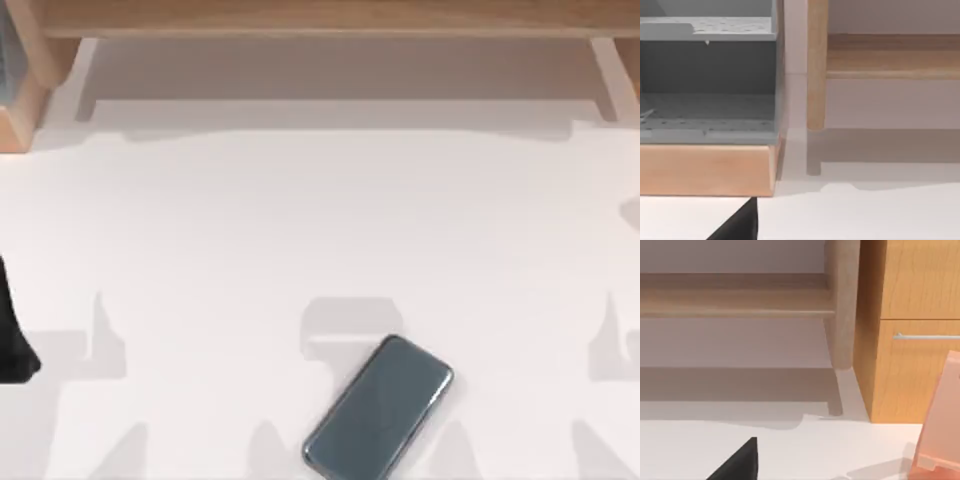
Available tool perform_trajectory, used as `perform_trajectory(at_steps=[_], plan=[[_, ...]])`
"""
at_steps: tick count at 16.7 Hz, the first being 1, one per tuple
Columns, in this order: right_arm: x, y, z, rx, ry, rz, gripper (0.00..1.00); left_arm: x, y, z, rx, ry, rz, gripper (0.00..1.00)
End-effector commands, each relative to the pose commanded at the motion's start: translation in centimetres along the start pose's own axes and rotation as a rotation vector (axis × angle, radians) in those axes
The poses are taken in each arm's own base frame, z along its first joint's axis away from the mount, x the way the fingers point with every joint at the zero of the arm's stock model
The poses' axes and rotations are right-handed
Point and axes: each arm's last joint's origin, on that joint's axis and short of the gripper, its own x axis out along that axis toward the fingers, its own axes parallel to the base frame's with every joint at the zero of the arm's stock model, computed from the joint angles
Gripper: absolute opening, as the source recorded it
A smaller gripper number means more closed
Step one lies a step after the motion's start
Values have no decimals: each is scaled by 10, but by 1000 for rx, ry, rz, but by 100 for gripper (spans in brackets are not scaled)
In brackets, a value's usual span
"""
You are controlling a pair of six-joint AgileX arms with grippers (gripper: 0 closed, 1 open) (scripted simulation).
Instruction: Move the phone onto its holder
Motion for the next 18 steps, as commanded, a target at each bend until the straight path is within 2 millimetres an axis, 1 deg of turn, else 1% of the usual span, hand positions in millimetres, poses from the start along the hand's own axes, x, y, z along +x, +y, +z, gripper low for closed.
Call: perform_trajectory(at_steps=[4,7,10,13,16,18], plan=[[1,0,0,22,28,4,100,0,0,0,0,0,0,100],[6,3,2,116,152,18,100,0,0,0,0,0,0,100],[16,9,7,253,349,19,100,0,0,0,0,0,0,100],[32,19,13,400,585,-15,100,0,0,0,0,0,0,100],[54,34,18,524,824,-88,100,0,0,0,0,0,0,100],[70,49,19,582,974,-155,100,0,0,0,0,0,0,100]])
